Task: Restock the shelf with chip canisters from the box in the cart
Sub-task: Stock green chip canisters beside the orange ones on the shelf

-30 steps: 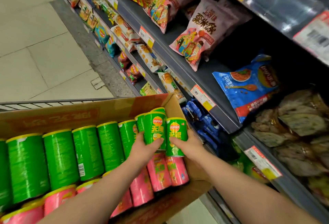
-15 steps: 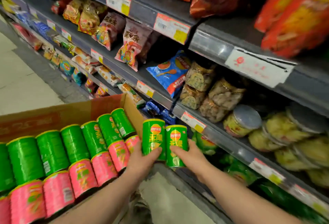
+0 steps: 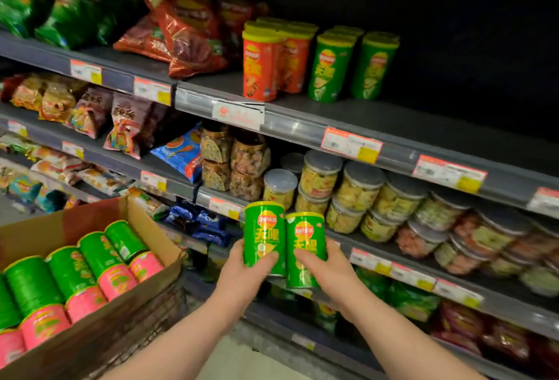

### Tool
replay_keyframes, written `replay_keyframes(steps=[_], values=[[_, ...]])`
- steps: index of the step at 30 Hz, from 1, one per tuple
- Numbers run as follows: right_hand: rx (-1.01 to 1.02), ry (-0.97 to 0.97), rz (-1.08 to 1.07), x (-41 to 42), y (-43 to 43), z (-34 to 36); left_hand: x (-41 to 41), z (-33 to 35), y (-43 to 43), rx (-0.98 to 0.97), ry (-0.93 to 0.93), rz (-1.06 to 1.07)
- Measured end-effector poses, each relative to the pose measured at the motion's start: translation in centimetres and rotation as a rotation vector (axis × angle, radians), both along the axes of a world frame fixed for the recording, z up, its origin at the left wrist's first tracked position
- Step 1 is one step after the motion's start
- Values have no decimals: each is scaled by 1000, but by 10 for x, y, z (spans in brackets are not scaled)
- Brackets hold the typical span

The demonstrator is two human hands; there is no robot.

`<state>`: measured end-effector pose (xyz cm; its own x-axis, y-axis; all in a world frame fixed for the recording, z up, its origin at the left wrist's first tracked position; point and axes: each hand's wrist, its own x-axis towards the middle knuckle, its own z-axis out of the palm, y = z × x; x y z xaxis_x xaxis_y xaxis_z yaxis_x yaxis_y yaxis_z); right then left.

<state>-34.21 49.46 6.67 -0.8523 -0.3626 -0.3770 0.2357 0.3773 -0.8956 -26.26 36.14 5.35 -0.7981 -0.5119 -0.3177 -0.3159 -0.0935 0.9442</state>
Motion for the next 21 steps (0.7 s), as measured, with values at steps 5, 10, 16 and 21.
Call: replay_keyframes(steps=[5,10,16,21], values=[[-78,74,1,2,33,31,-2,24,22,11,69,-56],[-92,185,-46,-11,33,59,-18,58,19,-18,160,-105],[-101,313,-95,-33,18,98,-46,97,-2,-29,286,-188],[-131,400,-169,-56,-2,127,-70,122,-29,-59,373,-227]])
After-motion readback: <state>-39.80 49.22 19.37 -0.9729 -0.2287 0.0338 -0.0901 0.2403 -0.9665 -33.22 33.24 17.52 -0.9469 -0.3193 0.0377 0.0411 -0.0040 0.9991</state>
